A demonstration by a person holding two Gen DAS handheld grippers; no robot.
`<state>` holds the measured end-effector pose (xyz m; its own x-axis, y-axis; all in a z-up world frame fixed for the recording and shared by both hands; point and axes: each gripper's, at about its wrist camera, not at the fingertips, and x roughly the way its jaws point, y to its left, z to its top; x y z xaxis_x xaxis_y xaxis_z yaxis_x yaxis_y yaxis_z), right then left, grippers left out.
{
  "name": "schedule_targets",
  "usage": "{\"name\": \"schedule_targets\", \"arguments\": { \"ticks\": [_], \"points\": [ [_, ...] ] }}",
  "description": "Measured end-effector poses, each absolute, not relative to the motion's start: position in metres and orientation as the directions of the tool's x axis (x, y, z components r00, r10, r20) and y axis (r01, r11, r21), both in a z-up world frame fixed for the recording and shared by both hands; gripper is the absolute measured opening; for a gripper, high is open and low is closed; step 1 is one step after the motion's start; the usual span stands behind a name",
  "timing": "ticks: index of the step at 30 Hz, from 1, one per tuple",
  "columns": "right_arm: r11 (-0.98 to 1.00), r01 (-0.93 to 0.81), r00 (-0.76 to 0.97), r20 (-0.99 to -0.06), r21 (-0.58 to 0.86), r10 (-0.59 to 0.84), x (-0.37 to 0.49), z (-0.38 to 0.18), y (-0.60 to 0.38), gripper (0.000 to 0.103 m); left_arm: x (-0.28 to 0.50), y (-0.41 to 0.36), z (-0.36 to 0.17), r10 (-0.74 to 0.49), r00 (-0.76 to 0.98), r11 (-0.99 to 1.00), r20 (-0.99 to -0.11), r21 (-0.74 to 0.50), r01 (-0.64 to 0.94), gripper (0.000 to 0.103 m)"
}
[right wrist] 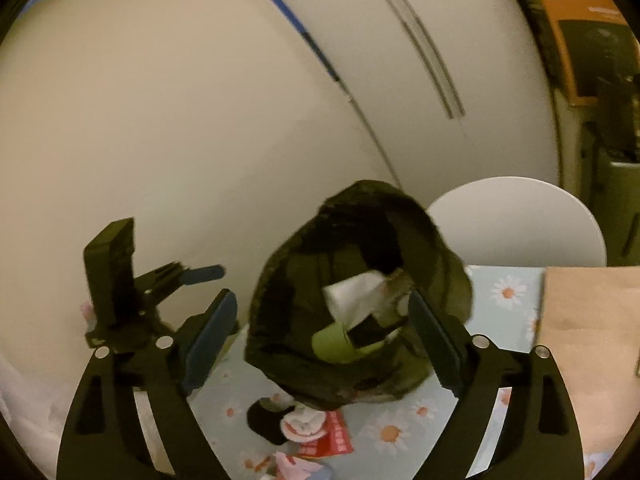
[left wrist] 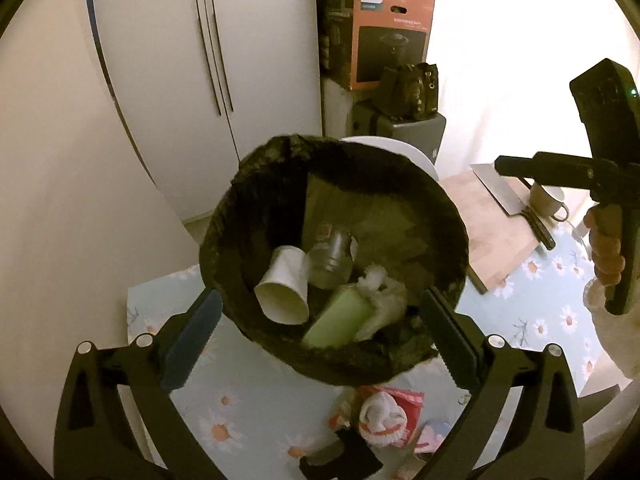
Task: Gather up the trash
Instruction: 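Grasp the green piece with the left gripper while the right gripper carries tissue to the bin, then open both grippers over the bin, dropping the green piece and tissue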
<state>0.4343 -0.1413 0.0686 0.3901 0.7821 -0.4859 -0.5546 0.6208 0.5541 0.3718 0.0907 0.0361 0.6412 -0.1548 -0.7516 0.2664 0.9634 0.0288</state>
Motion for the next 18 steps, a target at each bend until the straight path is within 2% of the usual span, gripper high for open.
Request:
{"name": "schedule_targets", "arguments": {
  "ticks": [6,18],
  "points": [
    [0.663,-0.532,0.4,-0.535,0.526,0.745,0.416,0.061,-0.151,0.087,0.352,0.094,0.027,-0.135,0.604,0.97,-0.786,0.02,0.242,0.097],
    [0.74,-0.519,0.444,-0.605,0.428,0.661,0.368,0.059,-0.16,0.089,0.291,0.093,0.026,-0.096,0.606,0.974,-0.789,0.052,0.223,0.097]
  ]
}}
